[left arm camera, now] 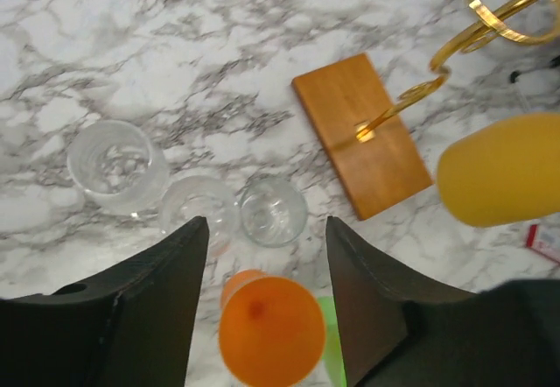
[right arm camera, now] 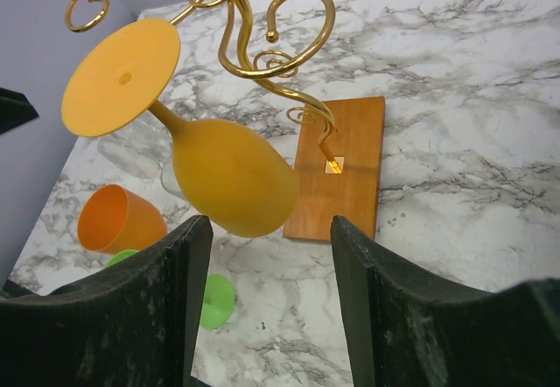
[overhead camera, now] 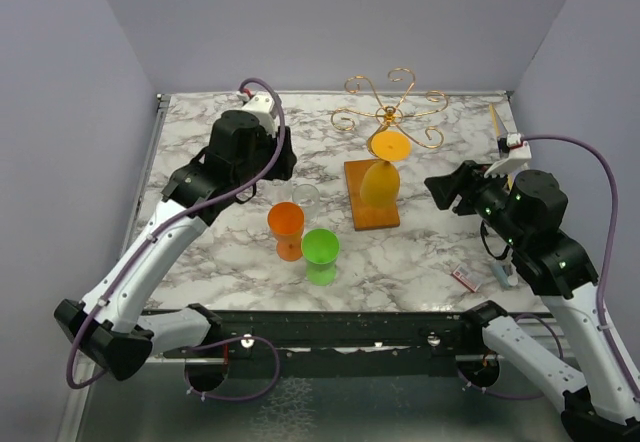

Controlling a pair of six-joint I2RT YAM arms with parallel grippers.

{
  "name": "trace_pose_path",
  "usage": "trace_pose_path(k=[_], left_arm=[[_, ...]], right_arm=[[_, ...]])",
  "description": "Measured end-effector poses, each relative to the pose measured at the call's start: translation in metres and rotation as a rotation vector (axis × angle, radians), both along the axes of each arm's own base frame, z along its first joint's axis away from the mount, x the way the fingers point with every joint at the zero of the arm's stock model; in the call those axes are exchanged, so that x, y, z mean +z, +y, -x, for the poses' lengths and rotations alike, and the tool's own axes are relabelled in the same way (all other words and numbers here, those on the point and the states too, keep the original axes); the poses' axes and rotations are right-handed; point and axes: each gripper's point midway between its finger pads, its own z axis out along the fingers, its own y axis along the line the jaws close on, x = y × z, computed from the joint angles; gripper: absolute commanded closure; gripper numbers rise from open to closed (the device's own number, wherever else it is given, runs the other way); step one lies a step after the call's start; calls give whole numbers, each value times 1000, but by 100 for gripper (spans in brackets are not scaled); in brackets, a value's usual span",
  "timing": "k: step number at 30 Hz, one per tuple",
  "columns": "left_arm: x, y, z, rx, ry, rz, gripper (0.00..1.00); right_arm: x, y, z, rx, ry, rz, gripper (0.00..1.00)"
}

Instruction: Place the wine glass upside down on the wine glass rack

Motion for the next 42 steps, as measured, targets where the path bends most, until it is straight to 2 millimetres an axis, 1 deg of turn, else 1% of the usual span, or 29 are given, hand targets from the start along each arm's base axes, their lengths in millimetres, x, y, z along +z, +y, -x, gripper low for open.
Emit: trace_pose_path(k=[1, 2, 5, 8, 10, 14, 17, 25, 27, 29, 30, 37, 42], left_arm=[[-10, 2, -1, 12, 23, -20, 55], [-19, 4, -2, 22, 43, -39, 57], [-45, 4, -9, 54, 114, -69, 58], [-65, 2, -16, 71, 169, -82, 60], [-82, 1, -20, 84, 213, -94, 61], [-104, 2, -26, 103, 272, -111, 61], [-115, 4, -28, 111, 299, -123, 64], [-139, 2, -30, 105, 354, -153, 80], [-143, 2, -31, 102, 364, -161, 86], [-146, 2, -31, 100, 369, -168, 98], [-146, 2, -32, 98, 368, -173, 100], [-146, 8, -28, 80, 369, -222, 100], [-142, 20, -12, 53, 390, -285, 100]], right_arm=[[1, -1, 0, -6, -3, 1, 39], [1, -2, -1, -11, -5, 1, 39], [3, -3, -1, -16, -13, 0, 39], [3, -3, -1, -19, -15, -1, 40], [4, -4, -2, -22, -17, -1, 40], [4, -4, -2, -25, -17, 0, 40], [4, -4, -2, -26, -18, -1, 39], [3, -3, -5, -26, -14, 1, 39], [3, -3, -6, -26, -16, -1, 40], [4, -2, -6, -26, -17, -1, 40], [4, -2, -6, -26, -17, -1, 40], [5, -2, -7, -26, -22, -5, 40], [8, -1, -8, -28, -30, -17, 40]])
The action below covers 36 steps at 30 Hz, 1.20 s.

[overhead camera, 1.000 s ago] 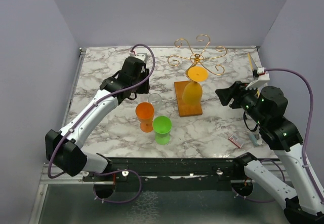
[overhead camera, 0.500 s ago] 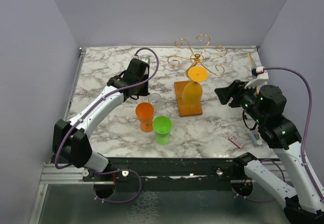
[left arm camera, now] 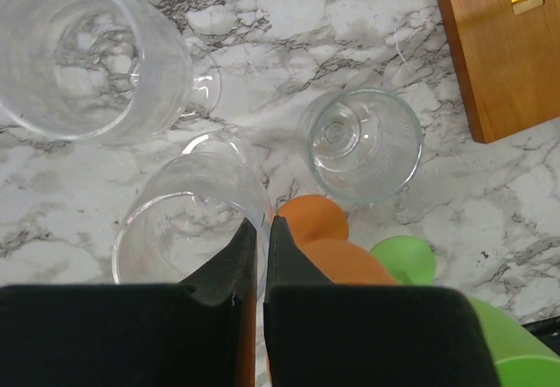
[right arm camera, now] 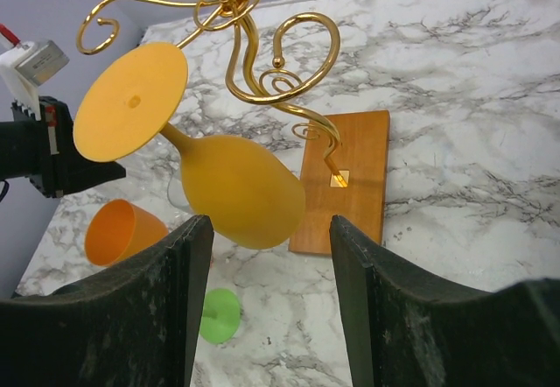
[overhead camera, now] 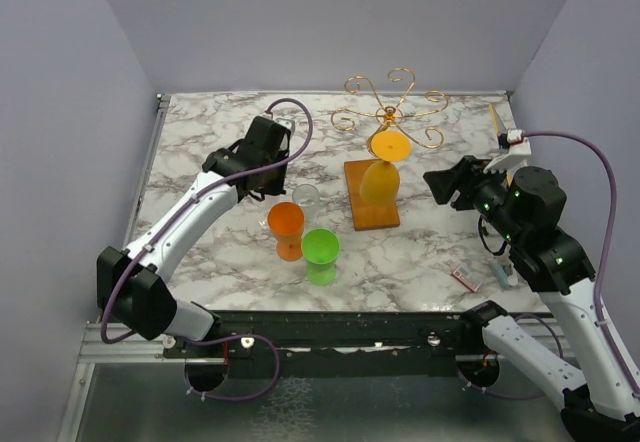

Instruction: Place the wine glass upside down on the wine glass rack

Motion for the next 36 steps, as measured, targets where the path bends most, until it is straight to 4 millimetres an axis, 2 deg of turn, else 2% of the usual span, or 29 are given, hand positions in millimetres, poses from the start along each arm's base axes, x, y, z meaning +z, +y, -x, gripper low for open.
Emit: trace_pose_path(k=[3, 7, 12, 16, 22, 28, 31, 36], left_arm=[[11, 7, 8, -9, -6, -17, 100], [47, 14, 14, -9, -72, -1, 100], [95, 20, 23, -7, -173, 48, 100], [127, 23, 31, -13, -235, 91, 100], [168, 16, 41, -51, -303, 176, 100], [212, 12, 44, -51, -396, 273, 100], [242, 10, 37, -20, -486, 343, 100], [285, 7, 22, 28, -644, 446, 100]], right_arm=[[2, 1, -1, -1, -3, -9, 40], [5, 1, -1, -8, -6, -25, 40], [21, -1, -2, -29, -36, -68, 40], [33, -1, -1, -38, -69, -113, 39], [55, 5, 2, -13, -113, -183, 35], [93, 30, 3, 122, -177, -247, 32], [113, 51, 0, 232, -216, -273, 31], [128, 76, -15, 332, -218, -317, 32]])
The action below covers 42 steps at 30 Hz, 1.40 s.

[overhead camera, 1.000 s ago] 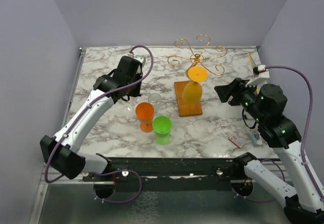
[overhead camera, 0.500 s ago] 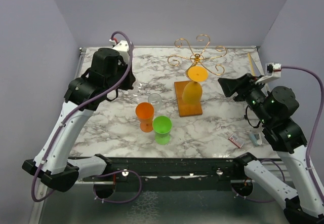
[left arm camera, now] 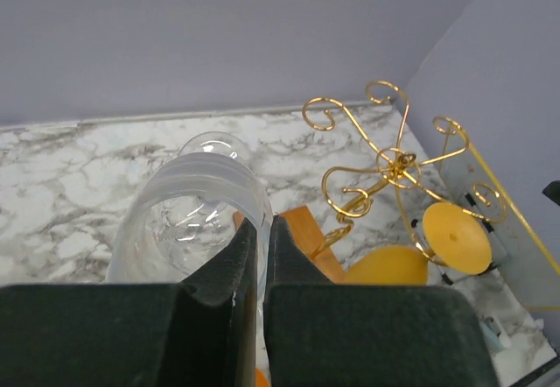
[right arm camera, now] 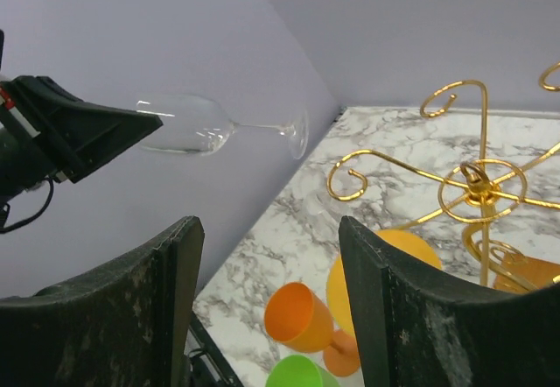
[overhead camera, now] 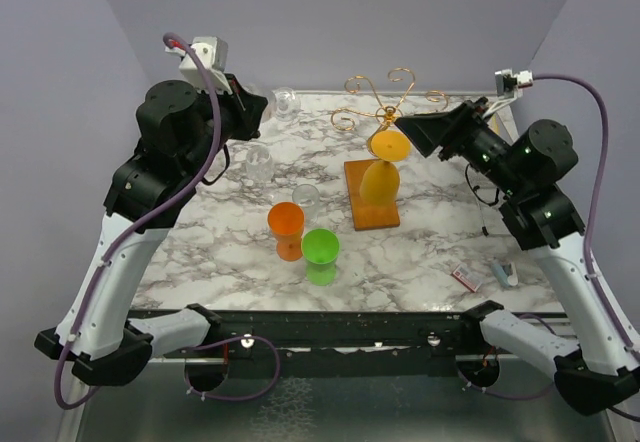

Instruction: Place the wine glass upside down on the wine glass rack

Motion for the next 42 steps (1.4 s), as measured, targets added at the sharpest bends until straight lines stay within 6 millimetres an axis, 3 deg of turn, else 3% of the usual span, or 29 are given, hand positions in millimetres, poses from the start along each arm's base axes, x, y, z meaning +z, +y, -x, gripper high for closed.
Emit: trace_pose_path(k=[4, 14, 23, 28, 36, 42], left_arm=[[27, -1, -6, 17, -118, 92, 100], [47, -3, -11, 29, -299, 272, 100], [81, 1, 1, 9, -465, 393, 100], [96, 2, 12, -22, -535, 424, 100], [96, -6, 23, -95, -587, 418, 100], [94, -7, 28, -113, -608, 410, 100]], right_arm=[[14, 17, -17, 55, 16, -43, 32], [43, 62, -49, 205, 29, -194, 32], [69, 132, -45, 252, 123, -341, 29], [63, 144, -63, 172, 247, -462, 29], [46, 181, -87, 164, 401, -597, 32], [64, 198, -82, 213, 404, -698, 37]])
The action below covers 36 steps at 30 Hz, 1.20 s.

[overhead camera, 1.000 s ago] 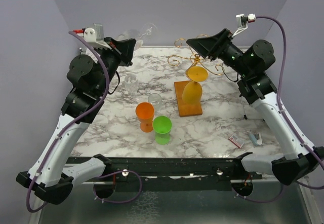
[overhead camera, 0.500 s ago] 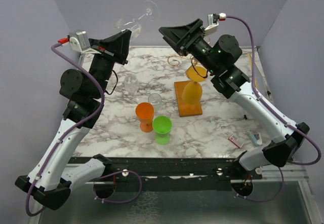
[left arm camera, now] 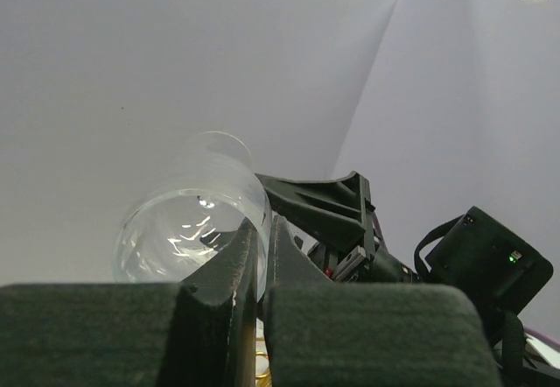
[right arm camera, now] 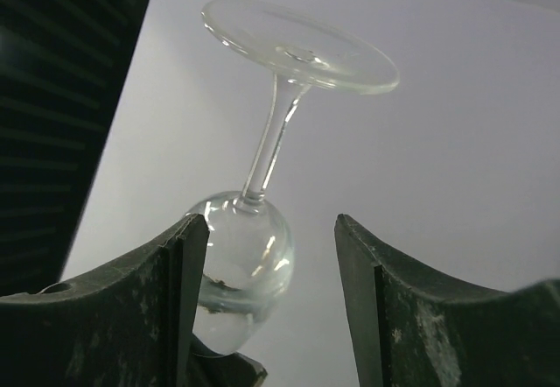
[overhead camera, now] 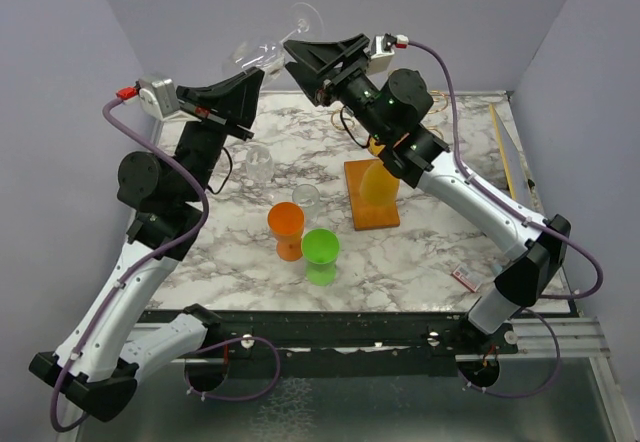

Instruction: Place the wine glass upside down on the wine glass rack

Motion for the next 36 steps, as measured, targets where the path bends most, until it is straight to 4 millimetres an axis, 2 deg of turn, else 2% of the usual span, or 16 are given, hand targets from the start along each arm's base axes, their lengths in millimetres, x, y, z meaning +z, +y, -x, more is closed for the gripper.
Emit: trace_pose_path(k=[10, 13, 20, 23, 26, 33, 36], left_arm=[[-4, 3, 10, -10, -20, -3, 100], [-3, 5, 13, -9, -27, 0, 100], [3, 8, 21, -15, -49, 8, 100], [3, 8, 24, -24, -56, 7, 100], [3, 8, 25, -29, -58, 9, 100], [-4, 5, 26, -49, -46, 10, 100], [-6, 6, 28, -53, -44, 13, 100]], right_arm=[[34, -4, 5, 2, -1, -128, 51], [35, -2, 2, 2, 15, -138, 54], [28, 2, -6, -11, 58, -122, 52], [25, 2, -9, -26, 71, -114, 57], [25, 1, -11, -39, 70, -115, 66], [26, 1, -16, -60, 65, -123, 74], [24, 3, -17, -61, 67, -123, 83]])
